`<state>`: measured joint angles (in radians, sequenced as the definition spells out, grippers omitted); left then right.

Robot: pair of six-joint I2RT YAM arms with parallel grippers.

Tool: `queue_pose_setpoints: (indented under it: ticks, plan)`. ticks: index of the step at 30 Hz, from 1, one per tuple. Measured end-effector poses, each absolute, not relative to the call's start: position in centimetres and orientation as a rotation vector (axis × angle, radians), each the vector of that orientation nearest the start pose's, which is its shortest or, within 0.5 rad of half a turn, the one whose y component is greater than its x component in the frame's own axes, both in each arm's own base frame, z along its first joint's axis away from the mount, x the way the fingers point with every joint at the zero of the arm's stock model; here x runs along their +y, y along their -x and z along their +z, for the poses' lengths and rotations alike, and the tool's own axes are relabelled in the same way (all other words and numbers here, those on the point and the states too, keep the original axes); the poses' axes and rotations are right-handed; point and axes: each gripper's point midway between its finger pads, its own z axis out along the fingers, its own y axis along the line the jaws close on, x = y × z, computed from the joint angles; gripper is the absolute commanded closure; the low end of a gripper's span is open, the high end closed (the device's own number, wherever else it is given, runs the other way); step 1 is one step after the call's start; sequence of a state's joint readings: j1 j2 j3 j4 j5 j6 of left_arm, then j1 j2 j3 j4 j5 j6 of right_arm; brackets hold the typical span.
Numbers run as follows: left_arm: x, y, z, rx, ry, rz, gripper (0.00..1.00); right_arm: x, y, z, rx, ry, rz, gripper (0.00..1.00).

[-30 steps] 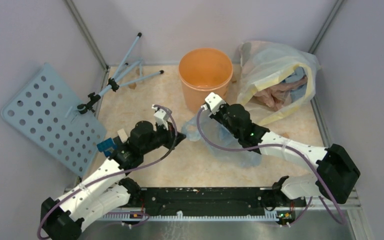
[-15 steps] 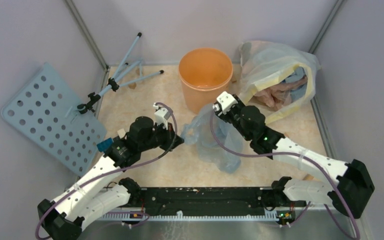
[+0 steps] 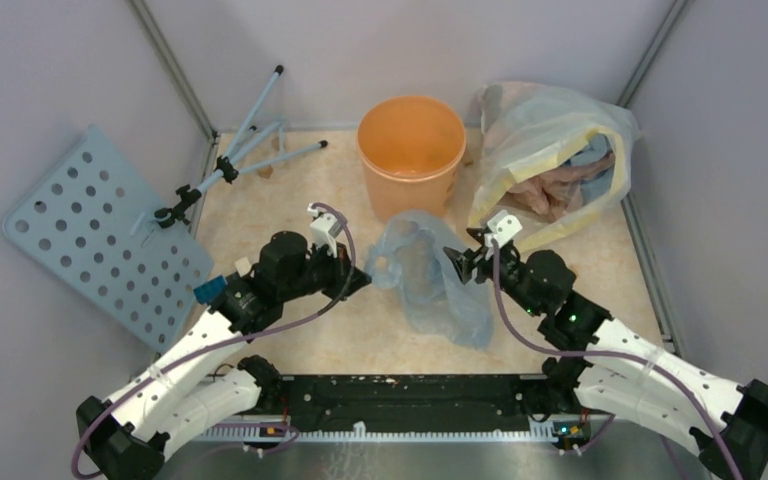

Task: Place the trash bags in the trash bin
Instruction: Unfold the trash bag at the center of the board.

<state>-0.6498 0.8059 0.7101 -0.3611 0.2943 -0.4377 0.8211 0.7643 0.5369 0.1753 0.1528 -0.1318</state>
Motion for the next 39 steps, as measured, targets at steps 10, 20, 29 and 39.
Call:
queue_pose_setpoints:
  ticks: [10,20,29,39]
  plan:
    - [-22.5,-18.7,20.4,2.093,-0.429,-0.950,1.00,23.8,-21.6,24.6,1.541,0.583,0.697,1.00]
    - [-22.6,-18.5,20.2,2.098,-0.442,-0.960,1.00,29.3,-19.1,19.4,1.539,0.848,0.632,1.00]
    - [-22.9,-18.2,20.8,2.089,-0.459,-0.988,1.00,29.9,-22.8,16.5,1.524,0.845,0.407,1.00]
    - [-24.0,-17.1,24.3,2.023,-0.522,-1.101,1.00,30.5,-25.8,12.6,1.506,0.786,0.260,1.00]
